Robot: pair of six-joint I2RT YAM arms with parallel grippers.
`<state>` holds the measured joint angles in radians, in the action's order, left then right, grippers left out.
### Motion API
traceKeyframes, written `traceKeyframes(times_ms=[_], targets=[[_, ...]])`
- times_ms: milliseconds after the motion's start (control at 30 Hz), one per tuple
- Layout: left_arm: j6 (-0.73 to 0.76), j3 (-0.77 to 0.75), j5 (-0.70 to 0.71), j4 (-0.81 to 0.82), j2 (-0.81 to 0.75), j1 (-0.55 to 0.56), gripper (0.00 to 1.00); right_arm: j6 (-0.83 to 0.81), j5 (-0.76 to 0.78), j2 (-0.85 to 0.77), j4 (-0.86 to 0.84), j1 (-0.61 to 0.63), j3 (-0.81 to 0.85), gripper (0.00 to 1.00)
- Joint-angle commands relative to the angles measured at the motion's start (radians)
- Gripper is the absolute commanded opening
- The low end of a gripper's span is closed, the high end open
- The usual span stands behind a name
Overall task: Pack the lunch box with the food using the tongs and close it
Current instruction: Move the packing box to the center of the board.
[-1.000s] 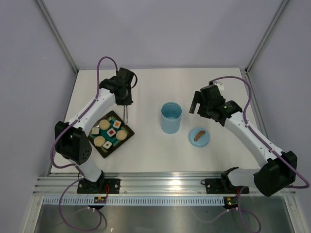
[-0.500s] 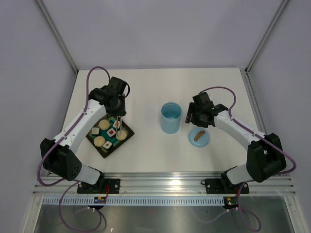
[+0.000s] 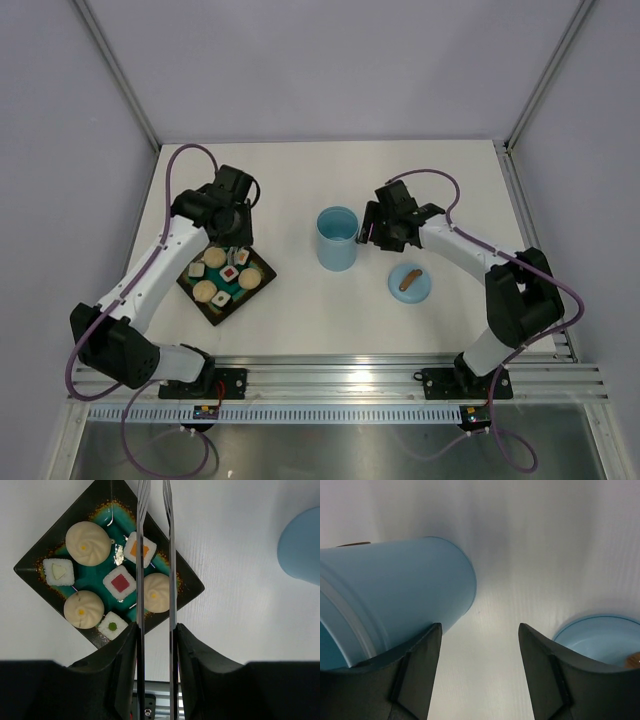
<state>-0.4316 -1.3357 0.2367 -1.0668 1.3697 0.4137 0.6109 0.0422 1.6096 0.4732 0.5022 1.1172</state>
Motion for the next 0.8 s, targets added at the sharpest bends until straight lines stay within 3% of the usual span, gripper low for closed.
traceKeyframes(times_ms=[0, 400, 767], targets=[[-0.022, 0.023, 0.010, -0.004, -0.055, -0.007, 0.38, 0.039, -0.027, 0.032, -0.064, 0.016, 0.069, 0.71], [-0.062, 0.084, -0.010, -0.021, -0.087, -0.009, 0.38, 0.012, -0.055, 0.090, -0.051, 0.016, 0.182, 0.73], [-0.073, 0.089, 0.012, -0.047, -0.152, -0.009, 0.41, -0.054, 0.085, -0.097, 0.050, -0.025, 0.156, 0.85]])
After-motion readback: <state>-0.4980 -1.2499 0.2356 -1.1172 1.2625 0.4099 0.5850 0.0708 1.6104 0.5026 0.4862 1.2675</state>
